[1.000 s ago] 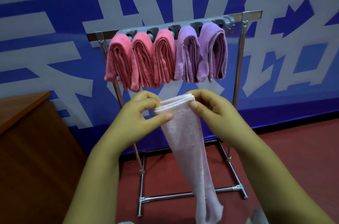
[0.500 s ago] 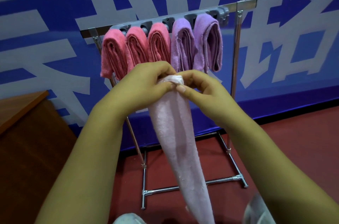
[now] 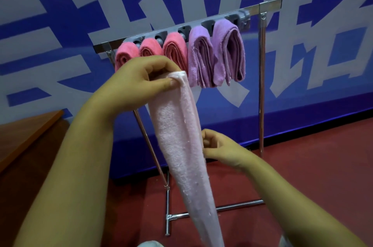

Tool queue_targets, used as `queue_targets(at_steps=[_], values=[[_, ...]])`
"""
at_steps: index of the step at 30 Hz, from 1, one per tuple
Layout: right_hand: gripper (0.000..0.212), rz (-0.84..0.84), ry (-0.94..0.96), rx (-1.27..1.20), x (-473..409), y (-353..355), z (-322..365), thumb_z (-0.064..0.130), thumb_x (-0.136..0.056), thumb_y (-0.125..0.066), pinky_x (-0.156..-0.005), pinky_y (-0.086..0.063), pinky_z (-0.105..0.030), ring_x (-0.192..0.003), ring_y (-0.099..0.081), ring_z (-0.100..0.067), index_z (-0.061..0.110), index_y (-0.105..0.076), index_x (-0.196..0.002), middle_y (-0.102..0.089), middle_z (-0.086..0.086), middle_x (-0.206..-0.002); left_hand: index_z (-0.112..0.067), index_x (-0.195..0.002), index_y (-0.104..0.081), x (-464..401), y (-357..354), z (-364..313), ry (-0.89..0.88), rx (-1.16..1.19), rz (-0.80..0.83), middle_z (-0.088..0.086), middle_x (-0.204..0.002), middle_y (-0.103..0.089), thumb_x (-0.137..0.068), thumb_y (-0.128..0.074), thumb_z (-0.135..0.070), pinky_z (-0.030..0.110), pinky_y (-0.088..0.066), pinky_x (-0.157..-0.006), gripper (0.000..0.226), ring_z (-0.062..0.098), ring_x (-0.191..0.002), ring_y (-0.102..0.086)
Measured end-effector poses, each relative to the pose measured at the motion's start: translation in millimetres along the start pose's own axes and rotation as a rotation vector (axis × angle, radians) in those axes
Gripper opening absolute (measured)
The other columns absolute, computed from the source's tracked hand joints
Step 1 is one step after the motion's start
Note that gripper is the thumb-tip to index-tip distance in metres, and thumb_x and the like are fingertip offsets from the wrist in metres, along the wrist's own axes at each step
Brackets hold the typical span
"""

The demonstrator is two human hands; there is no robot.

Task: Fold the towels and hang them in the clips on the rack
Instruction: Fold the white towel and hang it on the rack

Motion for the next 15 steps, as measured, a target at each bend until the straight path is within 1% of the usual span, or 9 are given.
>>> queue_targets(at_steps=[2,4,6,7,8,9,11,12,15], values=[[0.033,-0.013,-0.016,0.031,1,-2,-4,0.007,-0.074,-0.068,-0.086,-0.047,-0.041,-0.091,-0.058,-0.022,0.0,-0.048,-0.1,-0.063,-0.005,-0.09,-0.04,-0.09,-0.065,0,4,0,0.008,-0.002,-0.003,-0.023,-0.089,-0.066,-0.086,-0.063,-0.02,0.012,-0.047,-0.068,0.02,-0.005,-0.089,-0.061],[0.039,-0.046,-0.018,0.062,3,-2,-7,0.008,-0.073,-0.071,-0.087,-0.044,-0.05,-0.091,-0.054,-0.024,-0.005,-0.046,-0.1,-0.059,-0.014,-0.093,-0.04,-0.09,-0.065,0,6,0,0.02,-0.008,0.004,-0.019,-0.092,-0.066,-0.085,-0.063,-0.021,0.016,-0.047,-0.069,0.02,-0.002,-0.09,-0.061],[0.039,-0.093,-0.005,0.132,6,0,-8,0.008,-0.075,-0.072,-0.084,-0.045,-0.054,-0.087,-0.053,-0.023,-0.005,-0.044,-0.099,-0.056,-0.02,-0.092,-0.04,-0.09,-0.065,2,8,1,0.028,-0.007,0.001,-0.018,-0.092,-0.067,-0.085,-0.063,-0.021,0.017,-0.047,-0.071,0.019,-0.001,-0.09,-0.062],[0.036,-0.126,0.007,0.182,8,1,-7,0.007,-0.076,-0.072,-0.082,-0.047,-0.054,-0.084,-0.054,-0.021,-0.004,-0.045,-0.098,-0.056,-0.023,-0.091,-0.04,-0.089,-0.065,2,9,2,0.031,-0.009,-0.006,-0.018,-0.092,-0.067,-0.085,-0.063,-0.021,0.017,-0.047,-0.071,0.019,-0.002,-0.089,-0.062],[0.033,-0.163,0.023,0.225,9,2,-6,0.008,-0.076,-0.072,-0.078,-0.048,-0.051,-0.081,-0.054,-0.019,0.0,-0.046,-0.096,-0.057,-0.026,-0.09,-0.04,-0.089,-0.065,2,10,2,0.036,-0.014,-0.013,-0.018,-0.091,-0.066,-0.085,-0.063,-0.022,0.016,-0.046,-0.07,0.019,-0.002,-0.088,-0.062],[0.032,-0.202,0.042,0.253,11,3,-6,0.012,-0.075,-0.073,-0.073,-0.048,-0.047,-0.078,-0.053,-0.018,0.004,-0.048,-0.094,-0.057,-0.024,-0.088,-0.04,-0.089,-0.064,3,11,2,0.041,-0.021,-0.02,-0.017,-0.091,-0.066,-0.085,-0.063,-0.023,0.015,-0.046,-0.07,0.018,-0.002,-0.088,-0.061],[0.032,-0.281,0.091,0.284,14,4,-5,0.025,-0.07,-0.074,-0.065,-0.043,-0.035,-0.07,-0.048,-0.014,0.014,-0.048,-0.087,-0.054,-0.011,-0.078,-0.04,-0.09,-0.064,3,14,1,0.049,-0.027,-0.036,-0.016,-0.092,-0.065,-0.085,-0.062,-0.024,0.015,-0.045,-0.069,0.017,0.0,-0.089,-0.061],[0.033,-0.33,0.114,0.306,15,5,-5,0.028,-0.069,-0.074,-0.062,-0.04,-0.031,-0.067,-0.046,-0.011,0.018,-0.047,-0.084,-0.052,-0.004,-0.073,-0.04,-0.09,-0.064,3,15,1,0.049,-0.029,-0.045,-0.016,-0.092,-0.065,-0.085,-0.062,-0.024,0.016,-0.045,-0.07,0.016,0.0,-0.088,-0.061],[0.033,-0.505,0.177,0.434,19,6,-5,0.025,-0.075,-0.076,-0.058,-0.038,-0.022,-0.057,-0.04,-0.003,0.029,-0.044,-0.083,-0.046,0.007,-0.064,-0.038,-0.091,-0.064,4,19,0,0.052,-0.038,-0.068,-0.017,-0.091,-0.064,-0.086,-0.062,-0.023,0.015,-0.044,-0.069,0.016,-0.004,-0.086,-0.06]])
Point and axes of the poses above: each hand's wrist, its own x-axis away from the middle knuckle, its own y-axis out of the back of the hand, z = x × y, the point moved 3 cm from there along -x, towards the middle knuckle
